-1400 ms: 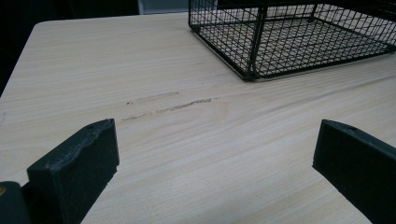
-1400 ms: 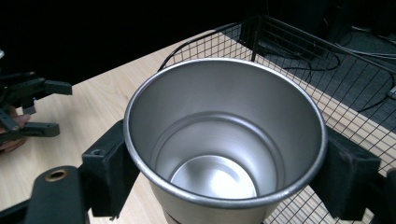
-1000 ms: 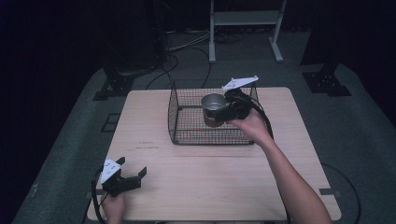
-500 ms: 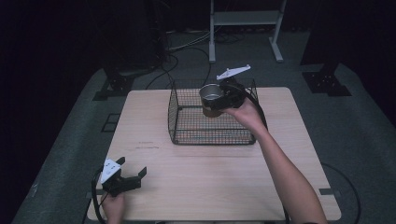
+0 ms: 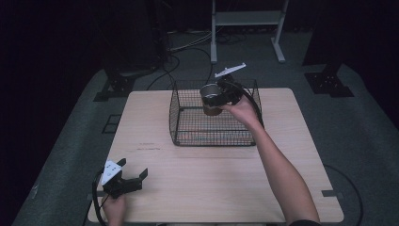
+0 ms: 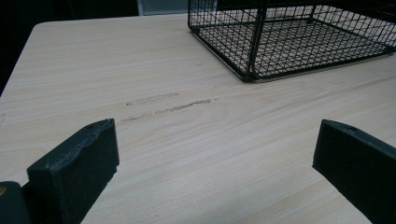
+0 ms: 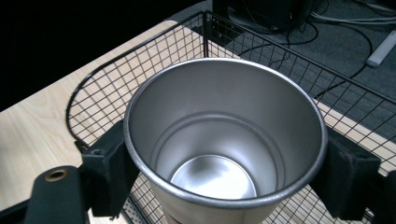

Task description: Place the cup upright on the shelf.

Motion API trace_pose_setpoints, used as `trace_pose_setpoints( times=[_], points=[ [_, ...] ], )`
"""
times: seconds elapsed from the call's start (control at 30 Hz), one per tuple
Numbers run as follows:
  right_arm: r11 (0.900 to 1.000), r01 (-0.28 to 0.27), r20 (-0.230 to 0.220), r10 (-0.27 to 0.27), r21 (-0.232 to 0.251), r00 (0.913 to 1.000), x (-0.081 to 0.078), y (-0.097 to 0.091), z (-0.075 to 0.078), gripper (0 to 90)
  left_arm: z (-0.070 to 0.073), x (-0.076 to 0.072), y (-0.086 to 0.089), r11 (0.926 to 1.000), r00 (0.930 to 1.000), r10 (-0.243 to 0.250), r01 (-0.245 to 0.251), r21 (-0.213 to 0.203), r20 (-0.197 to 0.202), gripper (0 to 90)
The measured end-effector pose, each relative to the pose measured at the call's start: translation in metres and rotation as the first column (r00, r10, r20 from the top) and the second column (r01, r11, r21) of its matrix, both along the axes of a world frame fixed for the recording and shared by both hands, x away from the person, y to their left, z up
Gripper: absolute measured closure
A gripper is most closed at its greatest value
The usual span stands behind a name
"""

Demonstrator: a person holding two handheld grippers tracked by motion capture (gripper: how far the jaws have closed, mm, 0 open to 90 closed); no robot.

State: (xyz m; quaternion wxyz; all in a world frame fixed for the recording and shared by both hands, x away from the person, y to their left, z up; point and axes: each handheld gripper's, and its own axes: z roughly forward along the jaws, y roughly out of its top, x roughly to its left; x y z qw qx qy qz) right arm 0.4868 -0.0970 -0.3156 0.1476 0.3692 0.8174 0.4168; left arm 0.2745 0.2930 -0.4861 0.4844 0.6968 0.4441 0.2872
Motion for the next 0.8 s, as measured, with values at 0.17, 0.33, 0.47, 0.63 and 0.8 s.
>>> trace_pose_setpoints(
  times=[0.17, 0.33, 0.47, 0.63, 0.8],
  points=[
    [0.9999, 0.008, -0.021, -0.008, 0.01, 0.9998, 0.01, -0.001, -0.01, 17.8, 0.0, 0.0, 0.001, 1.0, 1.0, -0.001, 0.001, -0.001, -0.002, 0.0],
    [0.9996, 0.027, -0.032, -0.026, 0.011, 0.9991, 0.016, -0.002, -0.018, 17.8, 0.0, 0.0, 0.0, 1.0, 1.0, -0.001, 0.001, -0.001, -0.002, 0.0],
    [0.999, 0.035, -0.046, -0.033, 0.027, 0.9984, 0.021, -0.002, -0.024, 17.8, 0.0, 0.0, 0.0, 1.0, 1.0, -0.001, 0.001, 0.001, -0.002, 0.0],
    [0.9992, 0.04, -0.061, -0.039, 0.01, 0.9974, 0.027, 0.0, -0.034, 17.8, 0.0, 0.0, 0.0, 1.0, 1.0, 0.001, -0.001, -0.004, -0.001, 0.0],
    [0.9989, 0.047, -0.083, -0.047, 0.003, 0.9954, 0.031, 0.0, -0.039, 17.7, 0.0, 0.0, 0.0, 1.0, 1.0, 0.001, -0.001, -0.004, -0.002, 0.0]
  ],
)
